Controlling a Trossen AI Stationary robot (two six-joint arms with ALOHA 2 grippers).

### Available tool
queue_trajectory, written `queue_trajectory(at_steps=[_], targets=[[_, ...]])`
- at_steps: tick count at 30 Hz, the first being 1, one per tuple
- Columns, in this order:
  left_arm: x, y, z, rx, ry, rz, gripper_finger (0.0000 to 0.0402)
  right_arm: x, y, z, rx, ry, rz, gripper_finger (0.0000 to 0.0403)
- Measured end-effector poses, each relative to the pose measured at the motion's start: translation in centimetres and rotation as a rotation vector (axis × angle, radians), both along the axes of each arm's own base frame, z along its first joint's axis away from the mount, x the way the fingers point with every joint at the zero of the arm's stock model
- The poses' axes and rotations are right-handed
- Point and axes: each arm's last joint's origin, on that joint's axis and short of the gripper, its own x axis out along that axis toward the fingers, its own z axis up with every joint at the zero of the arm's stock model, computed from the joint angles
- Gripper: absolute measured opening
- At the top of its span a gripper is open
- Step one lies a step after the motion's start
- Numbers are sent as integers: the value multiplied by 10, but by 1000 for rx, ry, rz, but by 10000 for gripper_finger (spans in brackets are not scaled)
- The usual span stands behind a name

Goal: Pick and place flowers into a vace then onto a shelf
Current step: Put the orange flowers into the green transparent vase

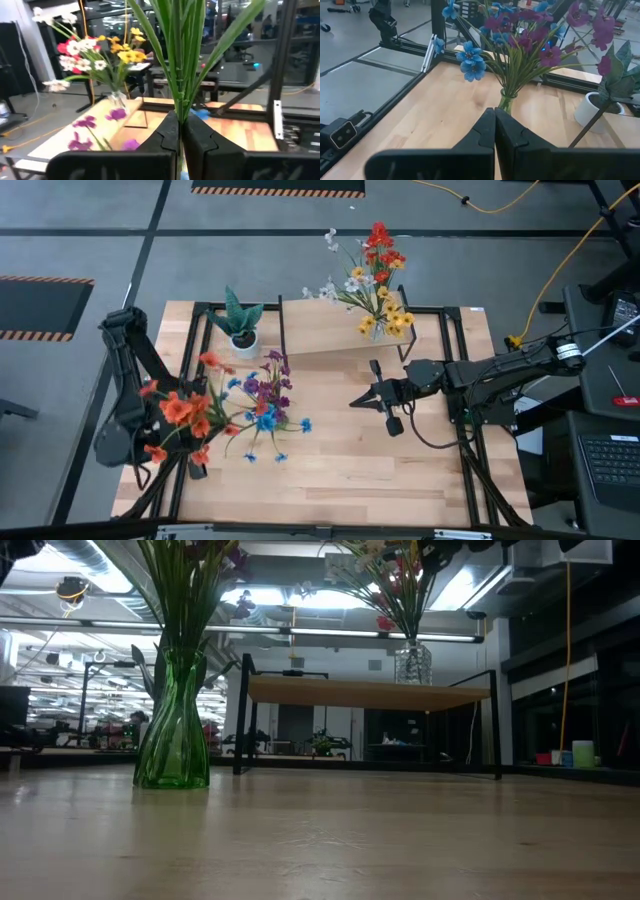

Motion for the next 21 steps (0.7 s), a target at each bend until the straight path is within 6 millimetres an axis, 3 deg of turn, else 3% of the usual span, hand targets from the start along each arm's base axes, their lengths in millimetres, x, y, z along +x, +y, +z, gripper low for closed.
queue_trajectory(at_steps=[9, 21], targets=[[19, -24, -29, 14, 6, 37, 4, 0, 0, 1, 10, -7, -1, 1], [72, -29, -73, 108, 57, 205, 5, 0, 0, 1, 10, -7, -1, 1]])
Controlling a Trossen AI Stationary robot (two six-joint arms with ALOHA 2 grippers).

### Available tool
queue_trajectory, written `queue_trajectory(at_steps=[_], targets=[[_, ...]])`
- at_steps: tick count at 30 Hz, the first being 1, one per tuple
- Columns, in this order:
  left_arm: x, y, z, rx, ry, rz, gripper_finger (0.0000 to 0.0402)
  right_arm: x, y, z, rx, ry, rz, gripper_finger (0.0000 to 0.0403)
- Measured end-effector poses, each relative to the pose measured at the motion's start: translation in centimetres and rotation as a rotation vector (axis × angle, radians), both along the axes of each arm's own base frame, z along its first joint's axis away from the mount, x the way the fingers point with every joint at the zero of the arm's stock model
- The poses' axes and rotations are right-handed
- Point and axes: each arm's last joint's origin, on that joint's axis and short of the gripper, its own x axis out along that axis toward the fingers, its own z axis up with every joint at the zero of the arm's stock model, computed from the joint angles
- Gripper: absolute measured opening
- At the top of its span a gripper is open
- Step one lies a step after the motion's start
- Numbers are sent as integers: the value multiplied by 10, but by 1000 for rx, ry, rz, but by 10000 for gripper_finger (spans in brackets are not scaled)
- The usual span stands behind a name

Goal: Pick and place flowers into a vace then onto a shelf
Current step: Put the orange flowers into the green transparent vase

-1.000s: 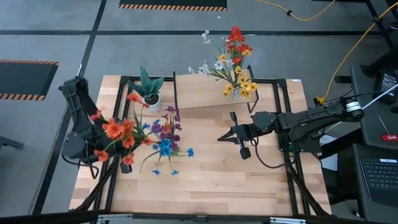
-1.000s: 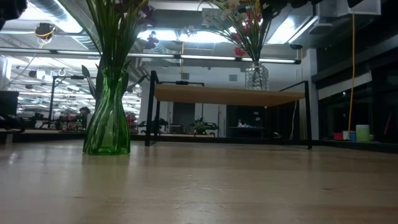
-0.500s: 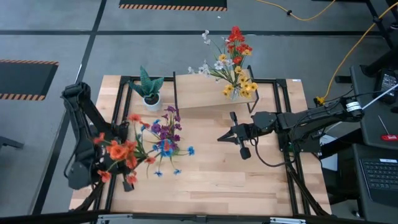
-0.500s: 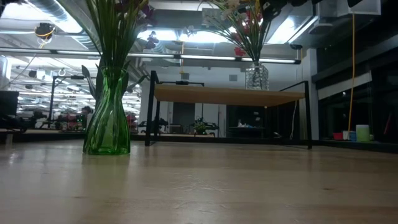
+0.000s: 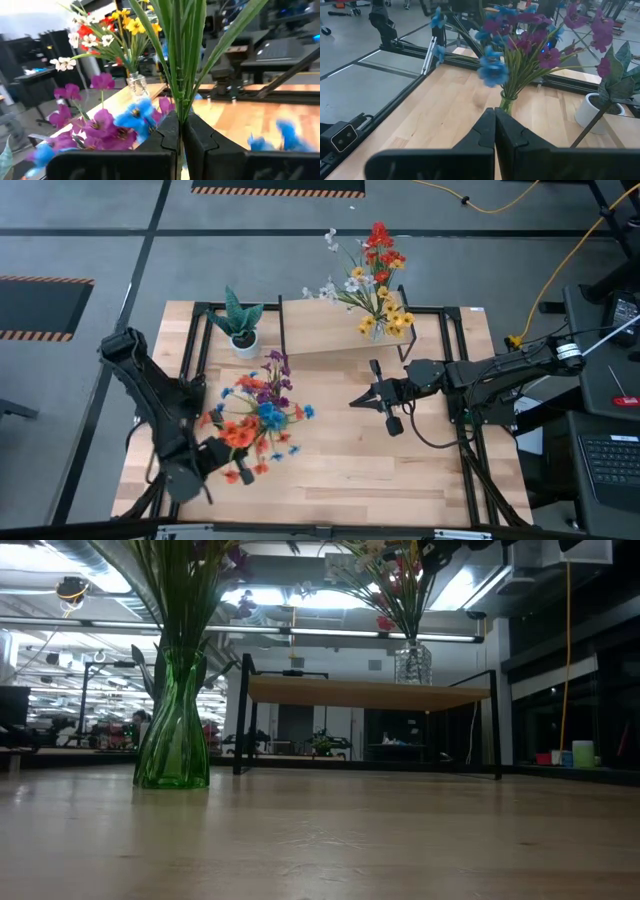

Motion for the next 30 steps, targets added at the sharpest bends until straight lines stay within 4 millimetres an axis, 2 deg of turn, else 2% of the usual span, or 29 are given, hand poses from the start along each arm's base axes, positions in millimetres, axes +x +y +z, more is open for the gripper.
queue_trajectory(at_steps=[5, 12, 30], targets=[[16, 5, -19, 3, 2, 57, 5, 0, 0, 0, -1, 0, 1, 1], [23, 12, -33, 2, 2, 89, 5, 0, 0, 0, -4, 3, 1, 2], [24, 30, -49, 18, 13, 134, 6, 6, 1, -8, -18, 37, 4, 2]])
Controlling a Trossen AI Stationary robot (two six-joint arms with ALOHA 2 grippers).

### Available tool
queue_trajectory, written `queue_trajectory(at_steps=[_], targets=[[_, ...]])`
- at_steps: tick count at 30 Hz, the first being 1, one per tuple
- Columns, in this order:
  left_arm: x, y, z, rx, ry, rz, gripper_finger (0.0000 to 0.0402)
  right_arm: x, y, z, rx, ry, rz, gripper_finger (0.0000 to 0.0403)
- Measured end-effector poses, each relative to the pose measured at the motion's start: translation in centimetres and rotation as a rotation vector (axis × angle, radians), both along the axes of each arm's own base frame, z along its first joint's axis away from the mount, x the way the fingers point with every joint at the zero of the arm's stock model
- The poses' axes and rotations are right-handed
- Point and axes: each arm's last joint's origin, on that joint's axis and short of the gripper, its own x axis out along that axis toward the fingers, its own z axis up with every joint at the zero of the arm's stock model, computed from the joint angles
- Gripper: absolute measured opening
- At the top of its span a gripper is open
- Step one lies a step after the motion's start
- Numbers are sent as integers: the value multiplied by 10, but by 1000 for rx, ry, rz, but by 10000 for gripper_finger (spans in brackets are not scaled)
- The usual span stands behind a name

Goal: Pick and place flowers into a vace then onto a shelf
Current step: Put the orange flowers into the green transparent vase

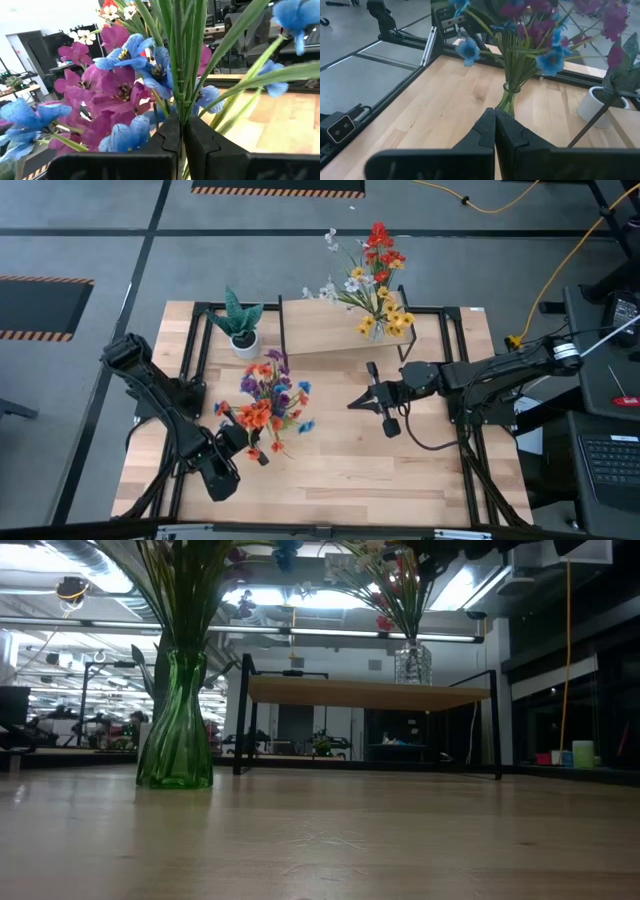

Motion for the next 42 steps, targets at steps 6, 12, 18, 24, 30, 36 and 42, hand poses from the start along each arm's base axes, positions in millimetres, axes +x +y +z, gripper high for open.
queue_trajectory(at_steps=[6, 12, 18, 24, 30, 36, 42], targets=[[4, -3, -11, 34, 26, 5, 6, 2, 0, -2, -12, 3, 3, 2], [14, -4, -32, 78, 68, 27, 6, 2, 0, -1, -12, -10, 3, 2], [19, -3, -43, 24, 17, 43, 6, 2, 0, -1, -10, -9, 3, 2], [18, -4, -45, -15, 19, 25, 6, 2, 0, -1, -11, -9, 3, 2], [19, -3, -48, -58, 72, -2, 6, 2, 0, -1, -12, -9, 4, 2], [18, 0, -49, -35, 118, -4, 6, 2, 0, -1, -12, -9, 4, 2], [16, 2, -52, -62, 148, -14, 7, 2, 0, -1, -13, -9, 4, 2]])
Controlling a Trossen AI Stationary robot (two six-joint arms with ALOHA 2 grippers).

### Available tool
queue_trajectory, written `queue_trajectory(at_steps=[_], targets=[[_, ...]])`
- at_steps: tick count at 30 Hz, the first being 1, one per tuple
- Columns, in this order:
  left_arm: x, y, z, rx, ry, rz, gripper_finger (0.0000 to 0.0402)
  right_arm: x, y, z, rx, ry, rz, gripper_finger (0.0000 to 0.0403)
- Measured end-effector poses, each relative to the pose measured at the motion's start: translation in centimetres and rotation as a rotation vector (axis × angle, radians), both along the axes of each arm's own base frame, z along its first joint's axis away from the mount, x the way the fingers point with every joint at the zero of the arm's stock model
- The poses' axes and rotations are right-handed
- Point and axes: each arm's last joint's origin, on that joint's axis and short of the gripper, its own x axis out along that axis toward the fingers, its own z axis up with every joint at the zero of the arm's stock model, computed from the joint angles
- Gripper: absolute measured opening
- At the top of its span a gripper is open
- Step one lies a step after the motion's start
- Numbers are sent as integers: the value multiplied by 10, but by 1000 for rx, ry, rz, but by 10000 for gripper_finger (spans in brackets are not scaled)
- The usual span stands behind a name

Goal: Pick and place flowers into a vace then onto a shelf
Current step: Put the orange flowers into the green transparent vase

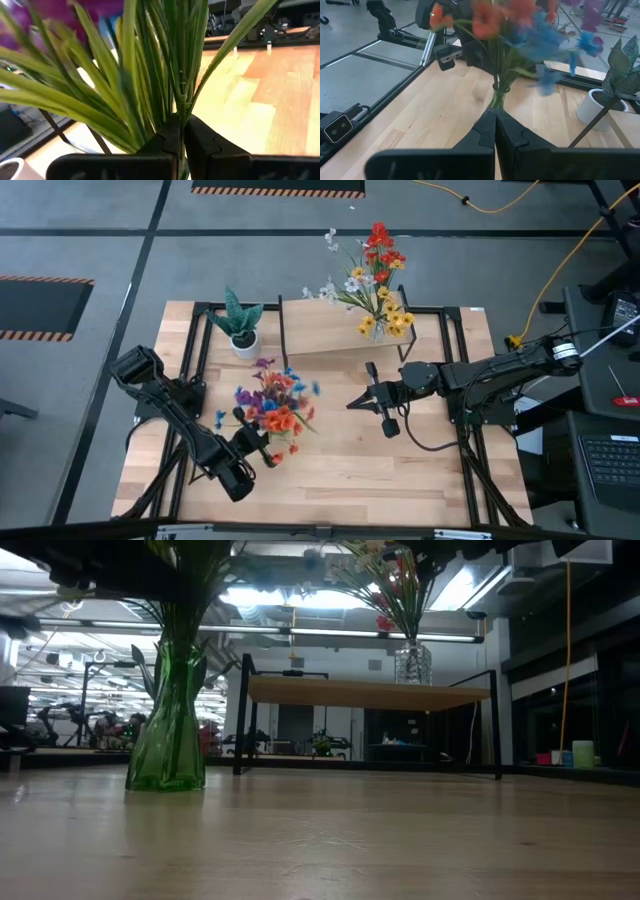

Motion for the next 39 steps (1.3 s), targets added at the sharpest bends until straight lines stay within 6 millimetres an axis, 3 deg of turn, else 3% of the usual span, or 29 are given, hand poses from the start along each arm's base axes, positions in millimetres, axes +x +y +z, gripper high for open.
queue_trajectory(at_steps=[5, 21, 39], targets=[[-2, 2, -3, -83, 28, -8, 8, 0, 0, 0, 0, 0, 0, 2], [-3, 3, -4, -91, 36, -5, 12, 0, 0, 0, -1, 1, 0, 2], [-7, 0, -3, -43, 53, -24, 118, 0, 0, 0, -1, 3, 0, 2]])
